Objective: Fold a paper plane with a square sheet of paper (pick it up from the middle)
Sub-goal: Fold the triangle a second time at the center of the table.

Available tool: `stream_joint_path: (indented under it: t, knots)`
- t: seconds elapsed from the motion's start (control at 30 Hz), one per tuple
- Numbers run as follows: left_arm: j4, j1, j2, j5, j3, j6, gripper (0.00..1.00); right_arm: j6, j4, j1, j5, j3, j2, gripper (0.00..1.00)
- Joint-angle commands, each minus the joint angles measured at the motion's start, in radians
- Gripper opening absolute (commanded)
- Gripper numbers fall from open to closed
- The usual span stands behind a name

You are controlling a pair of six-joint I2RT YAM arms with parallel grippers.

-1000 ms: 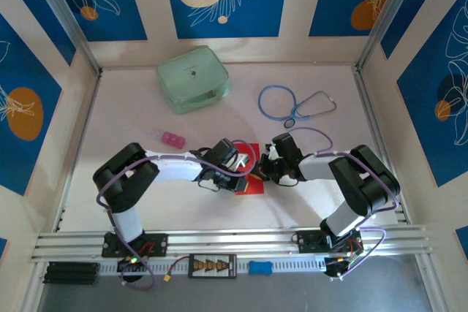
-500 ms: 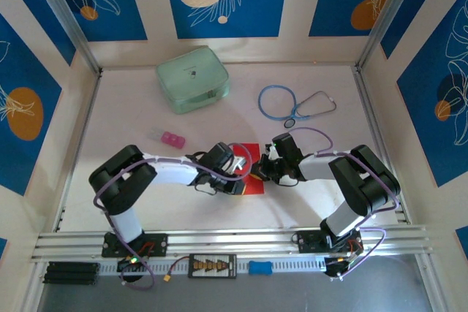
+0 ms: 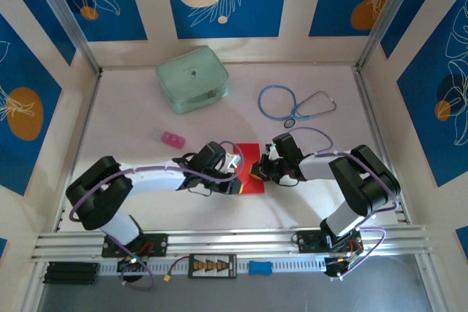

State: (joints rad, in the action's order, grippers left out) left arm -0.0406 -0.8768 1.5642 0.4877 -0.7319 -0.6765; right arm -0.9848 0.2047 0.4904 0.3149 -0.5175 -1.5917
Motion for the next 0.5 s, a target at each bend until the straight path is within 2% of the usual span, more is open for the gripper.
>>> stream_joint_path:
  t: [0.0, 0.23, 0.33, 0.47]
  knots:
    - [-0.029, 0.022, 0.064, 0.010, -0.042, -0.017, 0.00, 0.011, -0.138, -0.012, -0.068, 0.024, -0.018, 0.00]
    - [-0.086, 0.024, 0.188, -0.013, -0.066, -0.027, 0.00, 0.013, -0.139, -0.012, -0.066, 0.029, -0.013, 0.00]
    - [-0.038, 0.025, 0.195, -0.040, -0.054, -0.020, 0.00, 0.015, -0.145, -0.012, -0.070, 0.031, -0.007, 0.00]
    - [-0.059, 0.025, 0.180, -0.013, 0.012, -0.056, 0.00, 0.015, -0.145, -0.012, -0.072, 0.042, 0.001, 0.00]
